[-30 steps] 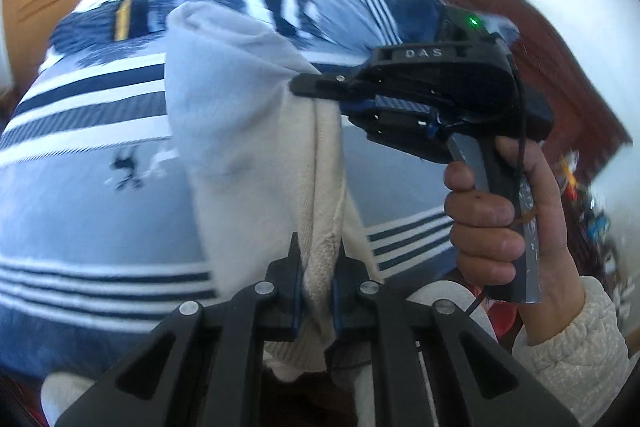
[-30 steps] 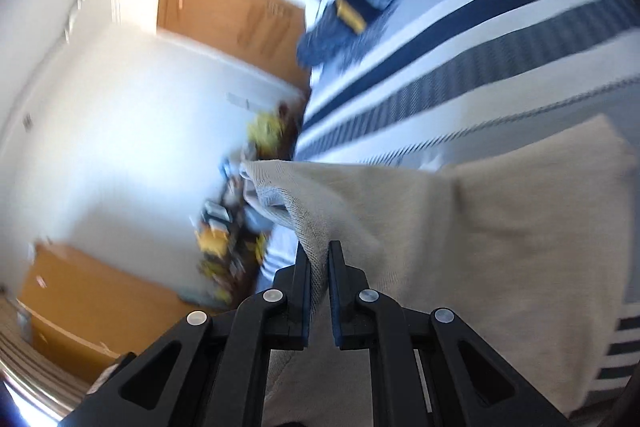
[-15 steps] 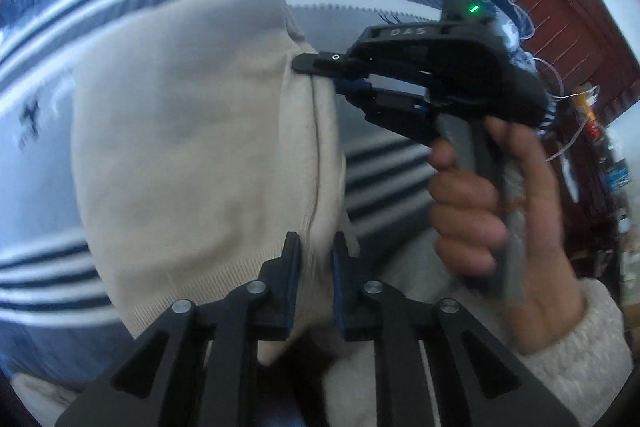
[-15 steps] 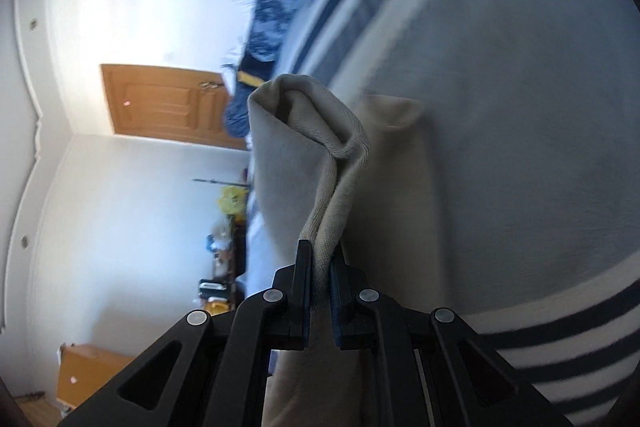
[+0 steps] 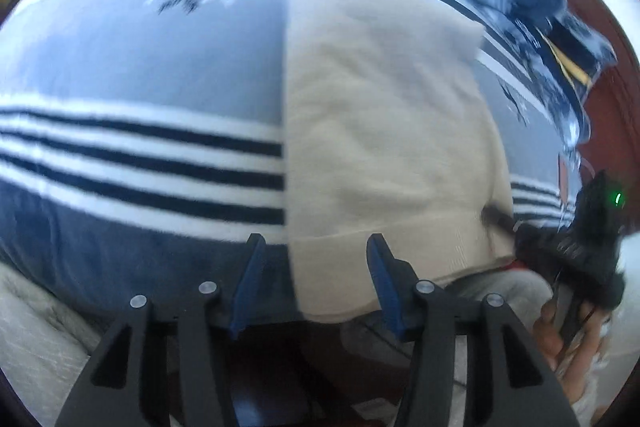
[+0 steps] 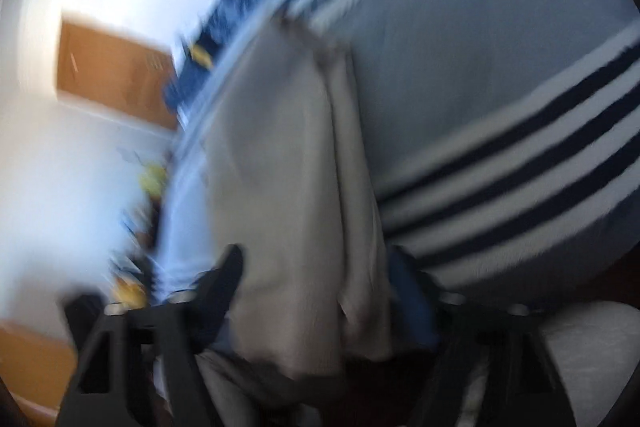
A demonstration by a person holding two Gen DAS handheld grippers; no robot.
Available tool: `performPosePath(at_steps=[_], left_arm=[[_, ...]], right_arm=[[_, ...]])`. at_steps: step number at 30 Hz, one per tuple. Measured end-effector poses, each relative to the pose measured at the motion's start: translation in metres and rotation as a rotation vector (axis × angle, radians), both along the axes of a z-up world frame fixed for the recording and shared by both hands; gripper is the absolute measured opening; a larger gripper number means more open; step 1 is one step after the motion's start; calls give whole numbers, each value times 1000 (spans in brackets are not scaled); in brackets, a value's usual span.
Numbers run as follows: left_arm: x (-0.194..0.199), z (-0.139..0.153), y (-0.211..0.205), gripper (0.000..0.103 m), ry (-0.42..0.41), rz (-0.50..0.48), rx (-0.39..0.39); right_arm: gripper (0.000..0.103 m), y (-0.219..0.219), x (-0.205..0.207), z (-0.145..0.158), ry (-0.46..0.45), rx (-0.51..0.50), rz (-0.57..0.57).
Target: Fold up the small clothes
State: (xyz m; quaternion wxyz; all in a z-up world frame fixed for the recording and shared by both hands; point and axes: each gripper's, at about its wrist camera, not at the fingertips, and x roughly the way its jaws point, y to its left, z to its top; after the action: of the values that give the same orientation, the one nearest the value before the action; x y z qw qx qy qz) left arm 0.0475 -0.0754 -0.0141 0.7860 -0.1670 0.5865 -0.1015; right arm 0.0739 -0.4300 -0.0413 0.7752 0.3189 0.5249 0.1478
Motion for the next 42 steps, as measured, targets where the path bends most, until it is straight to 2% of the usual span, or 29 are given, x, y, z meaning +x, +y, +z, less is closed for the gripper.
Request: performPosePath(at_steps=[1, 2, 4, 5, 6, 7, 9, 10, 11, 13, 14, 16, 17, 19, 20, 22, 23, 24, 26, 29, 31, 32, 33, 34, 35, 36, 37, 40, 42], left_arm=[[0, -4, 5, 51, 12, 12, -18], [-1, -7, 9, 51, 20, 23, -43], [-3, -11, 13, 53, 19, 29, -90], [-4, -13, 15, 54, 16, 24, -102], [-4, -15, 16, 58, 15, 24, -109], [-4, -18, 15, 59, 18, 26, -115], [-3, -26, 12, 59, 39, 24, -127], [-3, -28, 11, 59, 46, 20, -133], [-3, -30, 9, 59, 49, 13, -141], [-2, -31, 5, 59, 46, -1, -160], [3, -32, 1, 59, 44, -8, -167], [9, -36, -6, 59, 41, -27, -173], [9, -39, -6, 59, 43, -35, -170], [12, -43, -8, 59, 47, -34, -167], [15, -45, -9, 59, 43, -28, -177], [16, -46, -4, 32, 36, -8, -182], [17, -47, 0, 25, 54, 3, -191], [15, -45, 8, 10, 60, 17, -233], [10, -35, 28, 10, 28, 42, -325], [3, -34, 46, 10, 12, 77, -325], [2, -45, 45, 11, 36, 63, -272], [1, -48, 44, 13, 42, 67, -272], [0, -46, 44, 16, 35, 64, -280], [-1, -42, 43, 28, 23, 53, -279], [-2, -37, 42, 36, 6, 42, -269], [-2, -31, 40, 50, -22, 38, -256], [0, -27, 37, 58, -42, 35, -243], [12, -25, 25, 59, -38, 22, -205], [25, -30, 18, 59, -18, 13, -170]], right_arm=[[18, 9, 0, -6, 31, -64, 42], [14, 10, -3, -9, 35, -64, 50], [13, 6, -10, -1, -18, 25, 58], [13, -1, -16, 3, -53, 163, 54], [13, -6, -20, 1, -51, 241, 45], [13, -10, -24, -5, -25, 254, 27], [22, -18, -24, -35, 129, 118, -35], [30, -21, -22, -48, 195, 101, -62], [33, -26, -24, -50, 190, 138, -82], [62, -30, -29, -34, 110, 113, -91], [83, -33, -32, -26, 69, 91, -100], [85, -34, -38, -22, 33, 108, -94], [82, -33, -36, -23, 41, 118, -83], [67, -30, -41, -28, 60, 116, -63], [52, -28, -40, -32, 72, 114, -43], [37, -18, -36, -42, 102, 82, -9], [28, -9, -35, -46, 117, 52, 3], [21, -7, -36, -48, 123, 40, 8], [17, -6, -37, -43, 100, 79, 12], [17, -2, -34, -34, 61, 130, 32], [26, 3, -34, -49, 130, 135, 59], [43, 7, -28, -59, 178, 104, 62], [51, 5, -29, -62, 195, 83, 45], [52, 0, -32, -60, 173, 87, 17], [57, -4, -34, -56, 145, 106, 4], [71, -9, -36, -50, 107, 134, -12], [77, -16, -39, -45, 76, 148, -36], [79, -20, -34, -48, 71, 178, -65], [72, -13, -27, -57, 97, 181, -43]])
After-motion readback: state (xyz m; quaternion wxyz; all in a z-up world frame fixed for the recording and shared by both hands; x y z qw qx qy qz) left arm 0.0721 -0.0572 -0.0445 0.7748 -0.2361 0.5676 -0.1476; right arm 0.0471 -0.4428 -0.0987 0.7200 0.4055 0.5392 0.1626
